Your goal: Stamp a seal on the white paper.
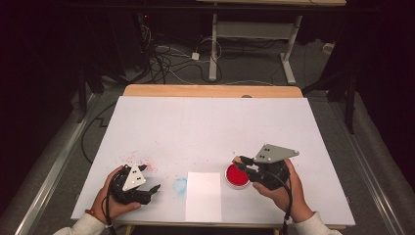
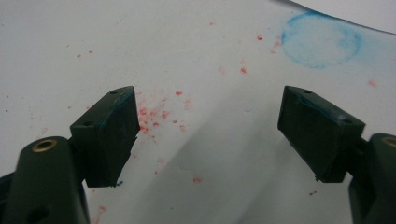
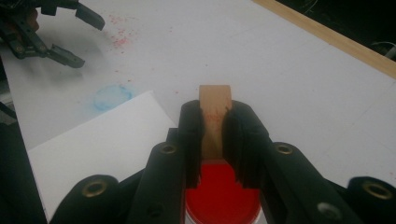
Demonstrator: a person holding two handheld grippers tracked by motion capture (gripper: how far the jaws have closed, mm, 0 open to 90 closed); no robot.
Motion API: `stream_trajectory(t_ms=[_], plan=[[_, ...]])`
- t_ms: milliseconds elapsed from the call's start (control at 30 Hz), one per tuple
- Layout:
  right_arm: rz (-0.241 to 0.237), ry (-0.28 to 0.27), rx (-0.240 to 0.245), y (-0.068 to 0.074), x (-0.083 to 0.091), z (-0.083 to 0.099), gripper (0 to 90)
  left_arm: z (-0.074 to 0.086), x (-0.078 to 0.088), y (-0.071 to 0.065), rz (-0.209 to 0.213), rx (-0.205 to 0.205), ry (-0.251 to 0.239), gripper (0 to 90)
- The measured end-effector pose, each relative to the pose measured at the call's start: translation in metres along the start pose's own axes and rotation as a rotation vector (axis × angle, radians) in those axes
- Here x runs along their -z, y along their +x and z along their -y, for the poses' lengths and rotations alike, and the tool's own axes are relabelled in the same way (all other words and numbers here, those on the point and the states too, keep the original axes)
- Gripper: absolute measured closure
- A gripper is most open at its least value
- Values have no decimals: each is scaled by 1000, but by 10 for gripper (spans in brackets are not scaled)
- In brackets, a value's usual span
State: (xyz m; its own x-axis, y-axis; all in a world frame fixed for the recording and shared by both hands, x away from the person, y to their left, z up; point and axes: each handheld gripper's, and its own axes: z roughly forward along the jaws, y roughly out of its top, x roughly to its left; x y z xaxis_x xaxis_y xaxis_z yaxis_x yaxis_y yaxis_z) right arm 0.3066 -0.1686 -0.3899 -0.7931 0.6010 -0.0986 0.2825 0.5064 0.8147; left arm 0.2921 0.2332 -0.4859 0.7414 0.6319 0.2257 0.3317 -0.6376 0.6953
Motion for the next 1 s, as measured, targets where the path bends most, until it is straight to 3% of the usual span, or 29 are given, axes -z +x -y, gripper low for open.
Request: stream_trajectory(t_ms=[133, 267, 567, 1000], plan=[[-23, 2, 6, 8, -7, -2, 759, 0, 0, 1, -6, -6, -3, 196], [-78, 17, 19, 21, -20, -3, 760, 0, 0, 0, -7, -7, -4, 196], [-138, 91, 95, 49, -52, -2, 759, 0, 1, 0, -8, -10, -5, 196], [-197, 209, 148, 71, -87, 10, 760, 0, 1, 0, -5, -15, 1, 197]])
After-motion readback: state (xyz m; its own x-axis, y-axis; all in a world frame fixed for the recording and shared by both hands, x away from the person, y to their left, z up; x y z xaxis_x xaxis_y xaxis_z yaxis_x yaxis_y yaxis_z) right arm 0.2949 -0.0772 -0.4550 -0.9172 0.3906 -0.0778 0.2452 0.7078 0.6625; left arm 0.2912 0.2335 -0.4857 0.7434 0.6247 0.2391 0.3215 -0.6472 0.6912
